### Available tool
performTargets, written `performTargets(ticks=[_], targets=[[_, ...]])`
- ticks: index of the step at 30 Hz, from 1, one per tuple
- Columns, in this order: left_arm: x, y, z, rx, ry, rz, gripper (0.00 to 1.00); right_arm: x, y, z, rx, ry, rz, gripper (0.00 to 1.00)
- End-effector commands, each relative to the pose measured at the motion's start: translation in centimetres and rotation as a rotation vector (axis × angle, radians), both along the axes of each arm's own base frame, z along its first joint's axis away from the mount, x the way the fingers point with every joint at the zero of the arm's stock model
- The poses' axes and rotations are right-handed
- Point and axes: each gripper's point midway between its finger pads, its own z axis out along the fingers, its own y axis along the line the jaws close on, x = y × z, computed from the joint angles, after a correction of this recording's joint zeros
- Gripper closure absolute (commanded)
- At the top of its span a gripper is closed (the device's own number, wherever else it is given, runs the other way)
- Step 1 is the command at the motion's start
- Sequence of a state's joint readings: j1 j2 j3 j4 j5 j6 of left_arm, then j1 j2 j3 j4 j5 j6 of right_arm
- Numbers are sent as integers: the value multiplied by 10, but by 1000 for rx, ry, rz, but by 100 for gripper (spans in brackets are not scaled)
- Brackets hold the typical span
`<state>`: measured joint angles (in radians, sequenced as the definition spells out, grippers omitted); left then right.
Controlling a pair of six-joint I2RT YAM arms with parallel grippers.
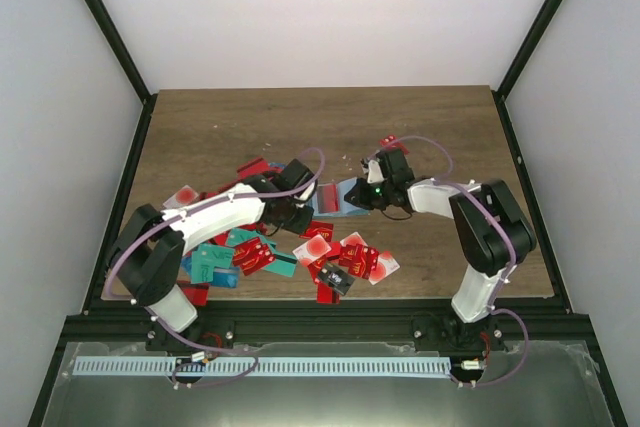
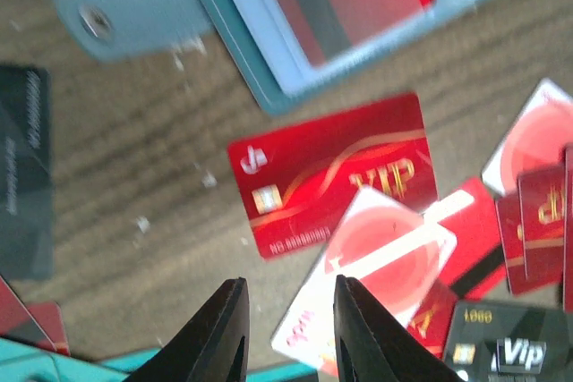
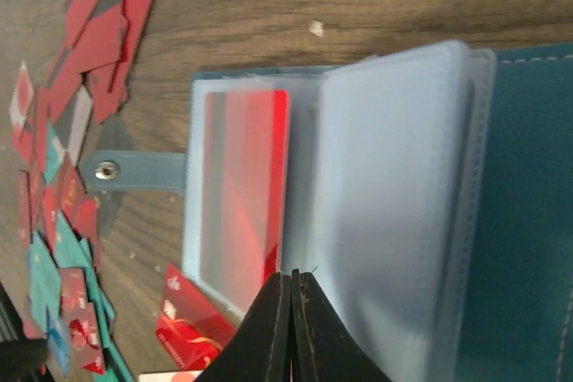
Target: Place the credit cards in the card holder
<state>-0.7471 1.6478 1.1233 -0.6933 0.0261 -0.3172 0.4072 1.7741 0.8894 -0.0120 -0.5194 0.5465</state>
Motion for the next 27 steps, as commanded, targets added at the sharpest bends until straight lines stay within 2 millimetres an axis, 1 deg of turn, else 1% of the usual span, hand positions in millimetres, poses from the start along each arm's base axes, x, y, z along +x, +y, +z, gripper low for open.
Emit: performTargets(ticks=[1,4,7,11,14,16,19,22,25,27], targets=[[-33,-7,-2,-45,61,-49,71,3,9,42,39,-90,54,94],[-52,-16,-6,-84,101,-87,71,0,10,52,49,-104,70,88],[-68,-20,-11,-104,134,-110,71,-4,11,61,63,-117,84,84],[-80,-19,-14,-119,150,-103,71,-12,13,71,85,-126,112,82],[-90,-22,-13,-153,159,-108,71,-26,13,76,87,-135,139,80],[-96,-21,-14,-175,169,-109,71,-40,12,74,85,-126,148,78],[-104,-21,-18,-204,186,-109,71,-70,8,66,80,-89,160,73],[-114,-24,-21,-245,205,-116,71,-96,-5,61,77,-47,119,67],[-120,-28,-24,-295,219,-108,71,-120,-16,57,91,-9,85,57],[-122,-30,-26,-316,228,-102,71,-133,-20,56,106,22,70,53]])
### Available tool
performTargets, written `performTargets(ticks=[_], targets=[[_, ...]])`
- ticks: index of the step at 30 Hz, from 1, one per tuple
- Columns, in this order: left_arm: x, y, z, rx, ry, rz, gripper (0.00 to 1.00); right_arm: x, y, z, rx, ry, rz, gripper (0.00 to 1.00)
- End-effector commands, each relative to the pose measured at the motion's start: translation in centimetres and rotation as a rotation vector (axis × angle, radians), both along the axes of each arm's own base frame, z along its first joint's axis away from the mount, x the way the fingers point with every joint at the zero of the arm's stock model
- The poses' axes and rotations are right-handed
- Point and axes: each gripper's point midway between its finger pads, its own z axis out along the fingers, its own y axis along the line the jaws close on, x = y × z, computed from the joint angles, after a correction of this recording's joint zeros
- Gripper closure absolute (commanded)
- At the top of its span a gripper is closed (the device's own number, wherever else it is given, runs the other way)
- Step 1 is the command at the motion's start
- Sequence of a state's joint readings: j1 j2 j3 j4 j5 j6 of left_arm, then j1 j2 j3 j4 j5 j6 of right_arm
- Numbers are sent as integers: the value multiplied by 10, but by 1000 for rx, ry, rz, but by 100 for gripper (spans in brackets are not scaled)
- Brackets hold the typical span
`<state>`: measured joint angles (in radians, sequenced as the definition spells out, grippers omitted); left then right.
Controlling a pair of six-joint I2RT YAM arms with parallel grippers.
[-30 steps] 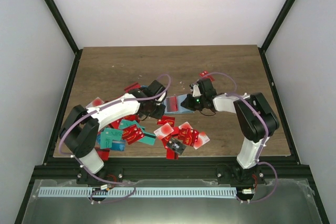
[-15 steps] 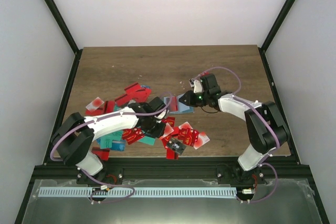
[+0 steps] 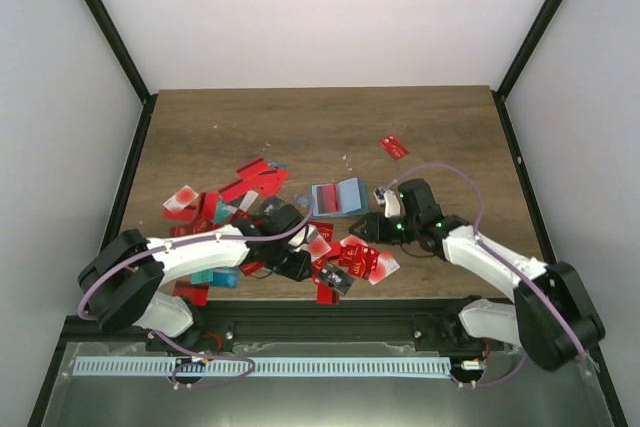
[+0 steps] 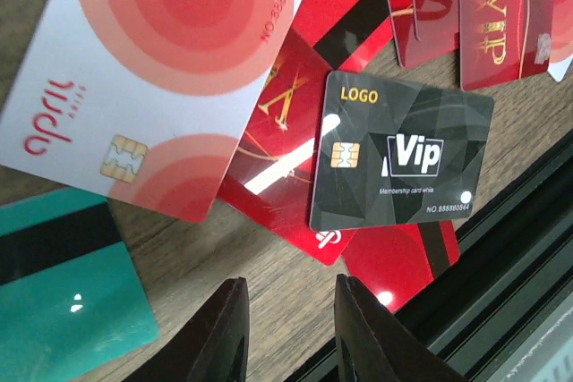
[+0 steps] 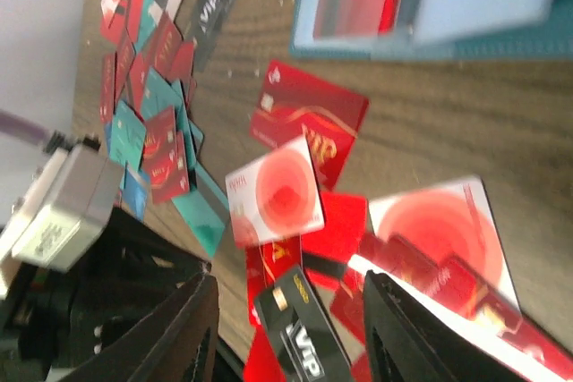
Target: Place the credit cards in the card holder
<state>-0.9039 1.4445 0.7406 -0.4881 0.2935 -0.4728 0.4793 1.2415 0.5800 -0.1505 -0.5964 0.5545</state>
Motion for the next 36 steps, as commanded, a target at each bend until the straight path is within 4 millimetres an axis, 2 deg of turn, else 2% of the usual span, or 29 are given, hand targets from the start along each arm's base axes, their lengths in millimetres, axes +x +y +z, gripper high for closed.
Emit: performTargets(ticks=[1,9,12,15,20,23,26,30,36], targets=[[-4,-16,7,-115,16,21,71,-28,-6,-1,22,83,-31,52],[-16,-14,-2,-161,70,72,69,-76,10,-37,-4,187,58,49],[-25,-14,-3,-167,101,67,69,-88,22,-41,-34,187,107,49],[-38,-13,-4,-174,137,50,68,-97,26,-49,-92,192,130,50],[-57,-11,-3,-221,211,65,64,-94,27,-53,-113,175,114,50],[-62,-10,-3,-241,241,103,58,-92,28,-57,-106,171,108,50],[-68,-12,-7,-265,281,144,57,-91,29,-60,-101,173,105,51],[-71,-13,-14,-293,328,235,56,-88,30,-58,-93,159,93,52],[-70,-27,-21,-346,363,317,56,-89,29,-63,-92,159,87,52]])
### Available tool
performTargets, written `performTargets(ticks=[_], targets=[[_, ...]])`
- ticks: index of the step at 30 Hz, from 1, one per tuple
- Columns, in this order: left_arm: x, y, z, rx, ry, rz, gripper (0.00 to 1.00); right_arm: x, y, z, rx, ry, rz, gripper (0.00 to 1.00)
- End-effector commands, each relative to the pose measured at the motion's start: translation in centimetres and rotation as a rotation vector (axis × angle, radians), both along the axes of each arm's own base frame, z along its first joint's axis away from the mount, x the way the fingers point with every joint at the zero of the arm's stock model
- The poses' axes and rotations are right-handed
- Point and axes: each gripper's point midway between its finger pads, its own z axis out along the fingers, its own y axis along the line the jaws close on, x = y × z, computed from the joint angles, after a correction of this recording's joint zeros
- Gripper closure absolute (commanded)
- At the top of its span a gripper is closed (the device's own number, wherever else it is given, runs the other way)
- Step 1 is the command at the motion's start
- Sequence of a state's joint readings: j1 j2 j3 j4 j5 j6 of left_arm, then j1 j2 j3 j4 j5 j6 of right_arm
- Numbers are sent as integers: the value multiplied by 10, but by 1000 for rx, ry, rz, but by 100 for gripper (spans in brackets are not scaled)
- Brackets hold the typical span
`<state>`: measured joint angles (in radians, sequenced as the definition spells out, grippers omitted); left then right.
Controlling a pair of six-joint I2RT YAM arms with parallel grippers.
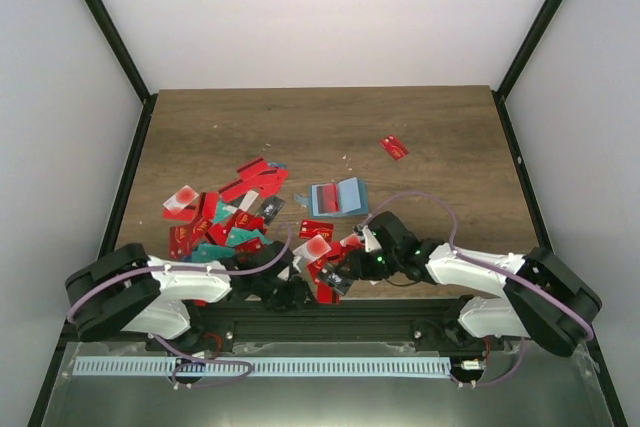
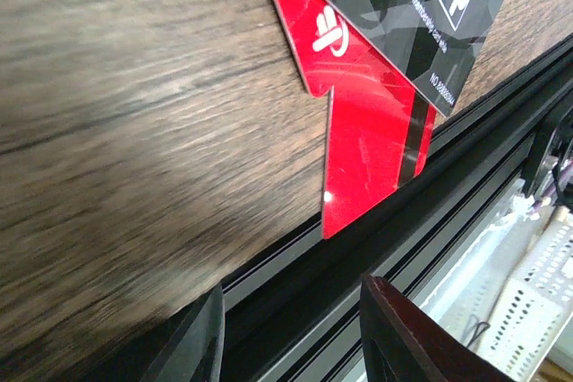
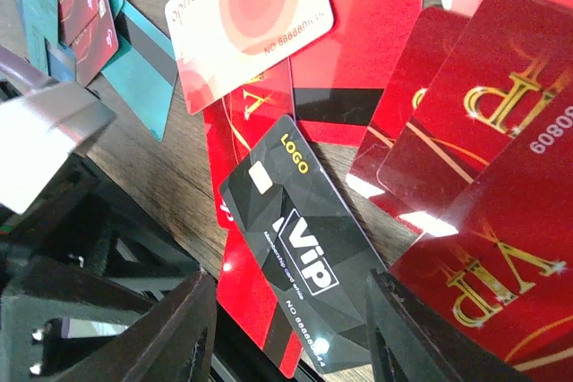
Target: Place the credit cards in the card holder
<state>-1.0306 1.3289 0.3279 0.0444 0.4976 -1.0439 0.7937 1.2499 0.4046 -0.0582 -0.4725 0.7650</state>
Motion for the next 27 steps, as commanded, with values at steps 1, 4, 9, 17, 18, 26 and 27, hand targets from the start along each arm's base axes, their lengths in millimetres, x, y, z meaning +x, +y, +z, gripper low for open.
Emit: performTargets(ticks=[1,4,9,17,18,26,27], targets=[[8,-26,9,-105,21,90,56,0,1,-3,8,-13,-7,53],[8,-36,6,-124,31,111,60,-1,0,-6,9,-9,-6,53],[17,-35,-2,-121,31,215,61,-4,-2,-5,14,-10,-6,53],[29,-36,-11,-106,14,297,63,-4,-2,-1,20,-22,-4,54],[31,-35,-13,-101,11,308,63,-4,-2,0,23,-23,-2,54],[40,-22,-28,-33,-31,406,69,-5,-4,5,35,-35,-4,54],[42,-21,-28,-35,-36,420,69,-5,-4,6,37,-35,-4,55]])
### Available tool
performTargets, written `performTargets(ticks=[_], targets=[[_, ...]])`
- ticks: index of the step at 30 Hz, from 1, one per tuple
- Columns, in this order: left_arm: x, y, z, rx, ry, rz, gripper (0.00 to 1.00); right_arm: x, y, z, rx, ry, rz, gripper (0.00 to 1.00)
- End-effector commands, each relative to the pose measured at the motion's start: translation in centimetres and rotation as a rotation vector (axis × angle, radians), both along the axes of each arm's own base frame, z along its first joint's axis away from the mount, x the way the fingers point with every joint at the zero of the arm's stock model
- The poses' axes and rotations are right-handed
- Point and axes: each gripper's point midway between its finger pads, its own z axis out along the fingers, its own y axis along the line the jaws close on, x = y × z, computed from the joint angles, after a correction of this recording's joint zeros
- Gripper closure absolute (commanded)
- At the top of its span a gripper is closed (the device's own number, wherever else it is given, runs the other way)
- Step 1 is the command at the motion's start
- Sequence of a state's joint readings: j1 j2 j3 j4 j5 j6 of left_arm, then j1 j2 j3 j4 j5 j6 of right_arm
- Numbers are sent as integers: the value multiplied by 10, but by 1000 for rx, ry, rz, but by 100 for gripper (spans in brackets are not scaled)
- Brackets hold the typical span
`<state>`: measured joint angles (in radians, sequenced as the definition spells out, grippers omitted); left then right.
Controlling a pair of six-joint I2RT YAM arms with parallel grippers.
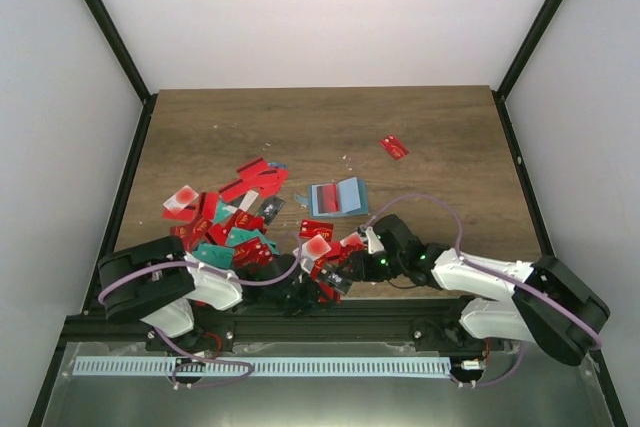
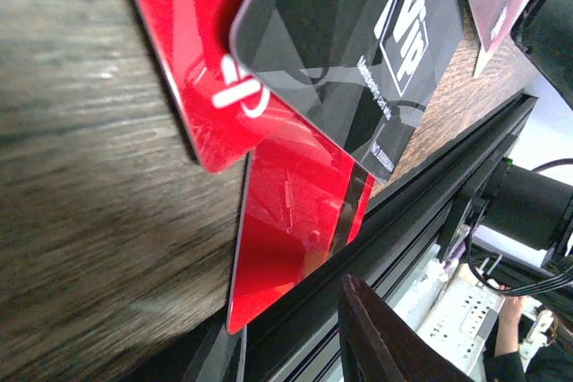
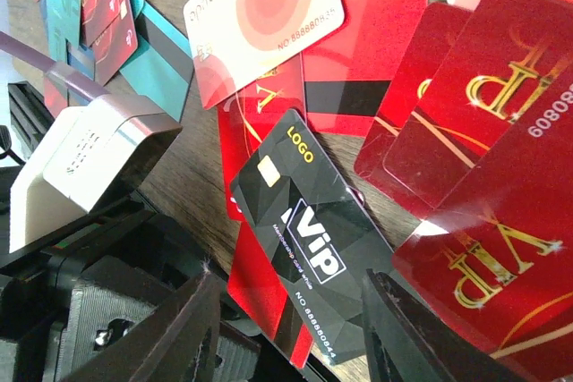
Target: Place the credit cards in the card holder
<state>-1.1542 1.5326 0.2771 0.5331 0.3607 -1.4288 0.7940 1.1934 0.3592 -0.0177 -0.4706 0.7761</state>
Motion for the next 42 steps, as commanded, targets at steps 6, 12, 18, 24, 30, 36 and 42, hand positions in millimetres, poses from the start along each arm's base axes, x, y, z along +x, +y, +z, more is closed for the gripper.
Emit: performTargets(ticks=[6,12,18,24,30,36,42], targets=[[40,29,-34,130,-94,259,66,-5,-3,5,6,-11,7,55],[38,39,-38,176,-92,313,58,-6,-5,10,11,-22,3,55],[49,52,-37,230,-141,380,59,-6,-6,12,12,-31,-1,56],[60,49,-29,233,-206,392,83,-6,-6,7,8,-23,4,56],[69,44,-20,220,-258,396,96,-6,-5,7,8,-24,4,58],[77,43,-1,202,-308,412,96,-5,-4,9,11,-26,5,59],[81,50,11,218,-328,436,96,4,0,21,19,-59,-6,59]])
